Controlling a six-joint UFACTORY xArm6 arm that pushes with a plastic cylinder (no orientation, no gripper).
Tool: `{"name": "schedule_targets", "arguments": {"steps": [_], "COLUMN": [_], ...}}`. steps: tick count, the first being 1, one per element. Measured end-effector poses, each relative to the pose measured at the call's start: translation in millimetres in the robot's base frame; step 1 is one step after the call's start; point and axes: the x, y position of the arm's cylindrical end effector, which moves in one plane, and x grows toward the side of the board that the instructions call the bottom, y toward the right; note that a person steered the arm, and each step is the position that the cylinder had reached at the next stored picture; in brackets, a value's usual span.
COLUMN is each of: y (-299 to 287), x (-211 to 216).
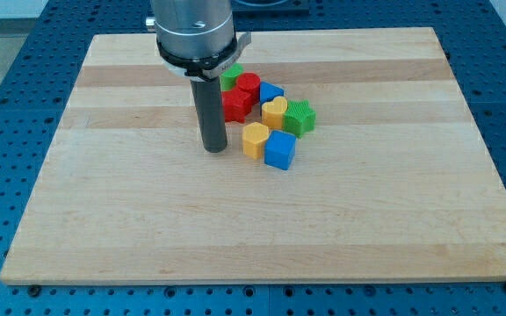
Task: Push the yellow heart diagonally above the green star
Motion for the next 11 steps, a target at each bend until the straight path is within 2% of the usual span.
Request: {"name": "schedule_targets", "arguments": {"steps": [1, 2, 4, 9, 11], "y": [8, 58, 56, 209, 216], "x": [-4, -29, -28, -146, -153]}}
